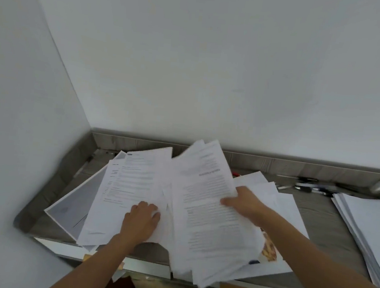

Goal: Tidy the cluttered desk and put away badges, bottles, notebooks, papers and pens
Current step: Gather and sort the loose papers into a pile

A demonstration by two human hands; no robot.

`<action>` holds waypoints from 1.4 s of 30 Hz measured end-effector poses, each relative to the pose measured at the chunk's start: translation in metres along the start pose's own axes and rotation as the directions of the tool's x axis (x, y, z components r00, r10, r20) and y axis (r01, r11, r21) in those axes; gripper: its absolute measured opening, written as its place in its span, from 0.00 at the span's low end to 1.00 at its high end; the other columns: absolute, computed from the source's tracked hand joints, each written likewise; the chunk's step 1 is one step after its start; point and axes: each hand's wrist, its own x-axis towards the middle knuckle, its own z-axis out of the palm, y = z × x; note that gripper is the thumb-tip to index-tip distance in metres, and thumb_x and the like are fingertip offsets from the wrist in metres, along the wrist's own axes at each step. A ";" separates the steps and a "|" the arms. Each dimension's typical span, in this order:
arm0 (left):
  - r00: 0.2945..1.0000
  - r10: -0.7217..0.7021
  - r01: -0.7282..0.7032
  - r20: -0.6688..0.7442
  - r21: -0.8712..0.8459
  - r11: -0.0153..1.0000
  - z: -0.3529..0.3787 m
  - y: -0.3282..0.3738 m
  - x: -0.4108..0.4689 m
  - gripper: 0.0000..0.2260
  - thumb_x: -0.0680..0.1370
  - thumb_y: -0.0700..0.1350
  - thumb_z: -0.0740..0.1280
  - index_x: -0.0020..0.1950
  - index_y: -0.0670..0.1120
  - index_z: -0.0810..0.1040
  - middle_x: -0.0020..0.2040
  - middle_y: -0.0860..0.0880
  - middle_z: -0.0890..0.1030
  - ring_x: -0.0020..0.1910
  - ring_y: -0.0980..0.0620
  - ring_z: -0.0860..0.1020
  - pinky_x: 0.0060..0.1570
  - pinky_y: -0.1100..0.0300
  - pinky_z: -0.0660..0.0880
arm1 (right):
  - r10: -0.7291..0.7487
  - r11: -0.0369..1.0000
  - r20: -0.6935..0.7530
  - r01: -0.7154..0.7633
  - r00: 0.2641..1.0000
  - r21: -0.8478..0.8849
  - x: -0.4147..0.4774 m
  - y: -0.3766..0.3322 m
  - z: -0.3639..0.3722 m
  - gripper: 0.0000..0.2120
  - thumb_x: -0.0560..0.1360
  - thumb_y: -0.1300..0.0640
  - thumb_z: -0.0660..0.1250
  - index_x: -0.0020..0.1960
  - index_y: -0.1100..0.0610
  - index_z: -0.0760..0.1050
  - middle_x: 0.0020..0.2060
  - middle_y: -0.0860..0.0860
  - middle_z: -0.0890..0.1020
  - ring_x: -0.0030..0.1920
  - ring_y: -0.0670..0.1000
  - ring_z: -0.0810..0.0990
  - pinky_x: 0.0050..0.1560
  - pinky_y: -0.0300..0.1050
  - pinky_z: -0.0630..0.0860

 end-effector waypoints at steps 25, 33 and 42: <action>0.927 0.345 -0.261 -0.147 -0.914 0.309 -0.091 0.108 -0.003 0.16 0.71 0.35 0.73 0.56 0.49 0.79 0.54 0.47 0.84 0.54 0.47 0.83 0.50 0.49 0.81 | -0.462 0.803 -0.143 0.481 0.875 0.353 -0.036 -0.026 -0.058 0.19 0.73 0.66 0.71 0.63 0.60 0.77 0.57 0.53 0.83 0.58 0.54 0.82 0.56 0.52 0.80; 0.947 0.269 -0.272 -0.173 -0.878 0.394 -0.094 0.115 -0.007 0.16 0.70 0.38 0.76 0.56 0.48 0.80 0.53 0.48 0.84 0.52 0.49 0.83 0.53 0.45 0.80 | -0.400 0.839 -0.138 0.423 0.906 0.343 -0.035 -0.014 -0.049 0.19 0.71 0.67 0.72 0.61 0.58 0.78 0.55 0.52 0.84 0.56 0.53 0.83 0.59 0.59 0.79; 0.890 0.328 -0.418 -0.318 -0.856 0.304 -0.138 0.127 -0.005 0.10 0.67 0.37 0.78 0.45 0.47 0.82 0.43 0.50 0.85 0.43 0.51 0.83 0.42 0.57 0.80 | -0.459 0.741 -0.240 0.518 0.855 0.428 -0.037 -0.049 -0.066 0.20 0.65 0.62 0.75 0.57 0.59 0.80 0.52 0.55 0.85 0.53 0.55 0.84 0.49 0.46 0.80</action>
